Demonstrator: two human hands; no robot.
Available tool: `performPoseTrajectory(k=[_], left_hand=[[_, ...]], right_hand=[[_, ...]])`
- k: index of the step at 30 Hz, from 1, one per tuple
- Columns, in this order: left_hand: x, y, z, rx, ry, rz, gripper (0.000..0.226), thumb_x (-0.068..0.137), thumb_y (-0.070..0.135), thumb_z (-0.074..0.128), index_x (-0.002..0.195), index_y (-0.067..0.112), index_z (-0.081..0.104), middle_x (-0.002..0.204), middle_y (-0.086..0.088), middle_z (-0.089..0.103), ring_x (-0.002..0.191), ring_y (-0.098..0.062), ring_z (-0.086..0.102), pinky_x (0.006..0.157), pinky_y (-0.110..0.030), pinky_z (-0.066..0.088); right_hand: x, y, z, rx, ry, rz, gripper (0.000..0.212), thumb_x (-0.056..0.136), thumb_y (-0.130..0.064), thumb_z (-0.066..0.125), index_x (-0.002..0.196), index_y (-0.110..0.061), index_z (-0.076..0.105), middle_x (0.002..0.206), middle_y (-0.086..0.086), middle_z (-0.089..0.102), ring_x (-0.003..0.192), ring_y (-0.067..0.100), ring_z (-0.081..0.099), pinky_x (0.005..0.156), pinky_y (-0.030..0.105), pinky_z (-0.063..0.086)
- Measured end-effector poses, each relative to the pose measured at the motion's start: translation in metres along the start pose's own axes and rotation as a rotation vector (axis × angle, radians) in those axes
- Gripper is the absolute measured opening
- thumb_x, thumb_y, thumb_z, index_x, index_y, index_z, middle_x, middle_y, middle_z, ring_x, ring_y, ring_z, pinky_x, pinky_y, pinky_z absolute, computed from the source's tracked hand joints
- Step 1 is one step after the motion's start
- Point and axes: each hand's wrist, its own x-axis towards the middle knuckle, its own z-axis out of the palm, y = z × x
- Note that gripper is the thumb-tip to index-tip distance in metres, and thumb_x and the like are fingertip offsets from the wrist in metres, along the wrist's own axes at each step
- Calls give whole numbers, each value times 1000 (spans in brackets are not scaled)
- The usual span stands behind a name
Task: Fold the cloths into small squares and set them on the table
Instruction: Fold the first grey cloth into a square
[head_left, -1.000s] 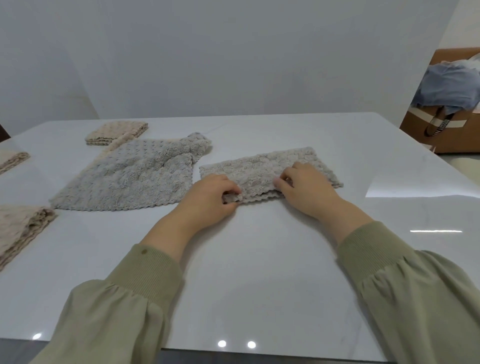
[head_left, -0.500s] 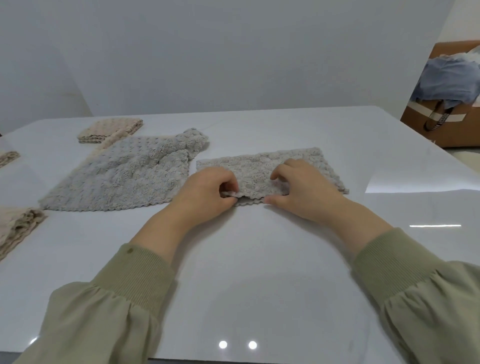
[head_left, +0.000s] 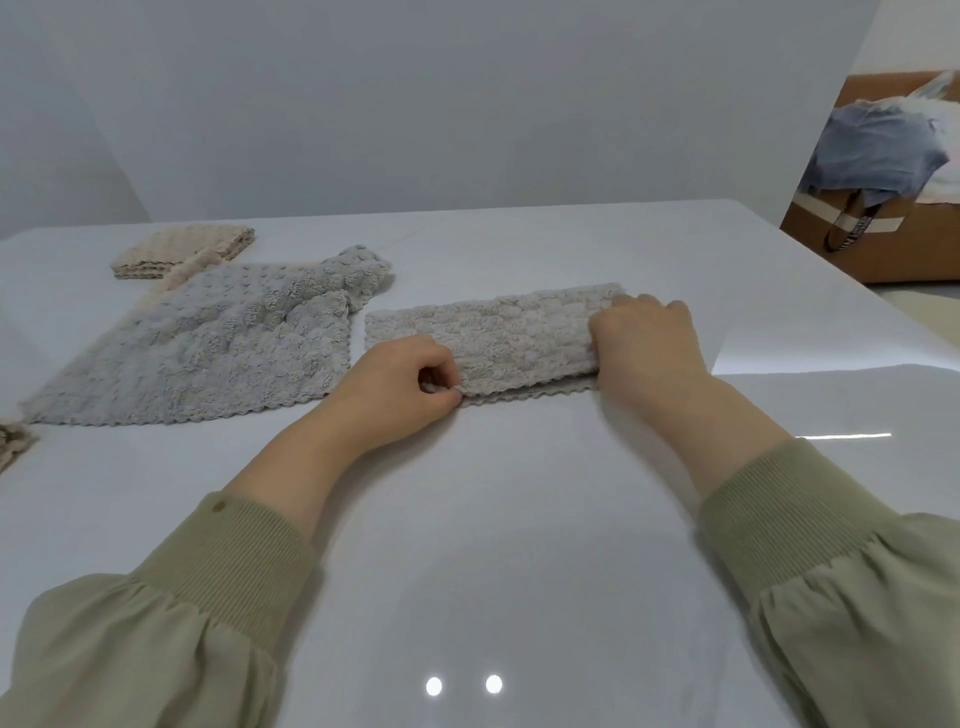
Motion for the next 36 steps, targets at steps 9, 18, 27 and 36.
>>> performPoseTrajectory(k=[9,18,27,36], left_hand=[[-1,-1,-2,3,9,12,19,72,12,73,75,28,64,74,12,59,68,1,52,66,-18,42],[-3,0,-11,185,-77,33,20,82,27,69,102,27,69,100,9,59,95,-10,54,86,-28,42],[-6,11,-15,93,-97,0,24,75,8,63,89,24,74,86,12,66,81,-6,57,81,-25,47],[1,13,-20,-48,143,-167,20,94,23,53,104,20,69,94,2,71,83,-14,61,73,-28,46]], right_hand=[[-6,-3,-10,-21,-188,182,23,77,-1,46,66,-15,32,72,-2,37,98,26,48,100,42,26],[-9,-26,9,266,-47,-291,28,88,-41,50,104,-17,50,102,2,49,100,22,44,87,38,40],[-8,-28,-3,204,8,-335,10,81,-11,46,79,-20,50,86,0,60,90,22,48,85,34,35],[-2,-35,1,394,385,-176,45,90,-35,25,70,-10,57,54,1,51,56,29,47,70,39,42]])
